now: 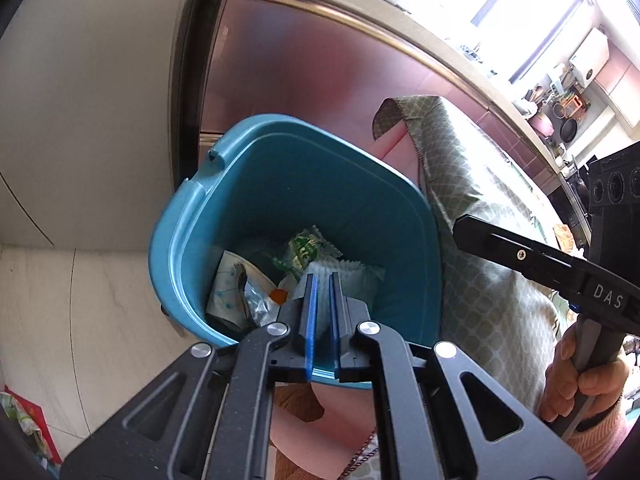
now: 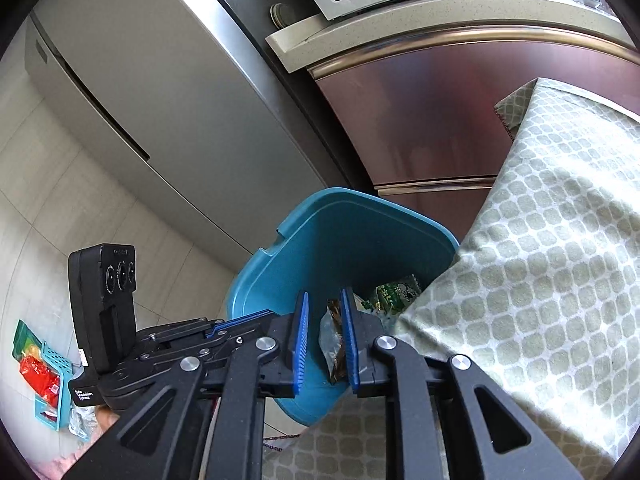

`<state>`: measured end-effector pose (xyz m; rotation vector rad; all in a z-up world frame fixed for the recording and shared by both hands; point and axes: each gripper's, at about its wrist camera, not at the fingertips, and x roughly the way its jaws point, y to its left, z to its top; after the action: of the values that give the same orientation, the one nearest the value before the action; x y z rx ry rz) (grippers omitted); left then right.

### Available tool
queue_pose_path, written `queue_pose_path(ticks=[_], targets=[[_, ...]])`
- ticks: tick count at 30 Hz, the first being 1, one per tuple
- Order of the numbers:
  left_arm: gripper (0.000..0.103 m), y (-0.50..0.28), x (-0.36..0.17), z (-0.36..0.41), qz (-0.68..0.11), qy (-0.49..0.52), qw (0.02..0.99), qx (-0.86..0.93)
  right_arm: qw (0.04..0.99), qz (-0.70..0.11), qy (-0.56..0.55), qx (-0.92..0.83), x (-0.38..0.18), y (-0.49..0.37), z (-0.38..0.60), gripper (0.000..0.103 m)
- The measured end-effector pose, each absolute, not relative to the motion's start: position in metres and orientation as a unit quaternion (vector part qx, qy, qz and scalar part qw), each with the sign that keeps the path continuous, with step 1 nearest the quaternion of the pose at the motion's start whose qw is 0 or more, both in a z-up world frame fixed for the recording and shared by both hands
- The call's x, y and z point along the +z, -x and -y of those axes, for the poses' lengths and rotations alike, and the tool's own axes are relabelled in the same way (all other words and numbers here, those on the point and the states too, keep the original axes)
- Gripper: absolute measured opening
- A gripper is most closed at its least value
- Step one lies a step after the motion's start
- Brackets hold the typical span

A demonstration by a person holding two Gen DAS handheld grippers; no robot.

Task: Collect trash
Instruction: 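Open both grippers over the bin to drop the wrappers, then move both grippers back over the remaining trash on the table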

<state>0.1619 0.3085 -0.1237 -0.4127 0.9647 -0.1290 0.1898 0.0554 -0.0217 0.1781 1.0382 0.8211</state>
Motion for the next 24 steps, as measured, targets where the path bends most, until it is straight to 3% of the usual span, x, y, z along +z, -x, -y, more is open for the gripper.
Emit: queue_pose_path(ticks=[9, 24], targets=[[0.019, -0.149, -0.088, -0.284, -0.41, 0.168, 0.891, -0.095, 0.805, -0.444, -0.078, 0.385, 0.002, -0.163, -0.017, 0.025], [0.032, -0.138, -0.039, -0.152, -0.367, 0.091, 0.892, -0.246, 0.864, -0.372, -0.139, 0.309, 0.041, -0.113, 0.125, 0.037]])
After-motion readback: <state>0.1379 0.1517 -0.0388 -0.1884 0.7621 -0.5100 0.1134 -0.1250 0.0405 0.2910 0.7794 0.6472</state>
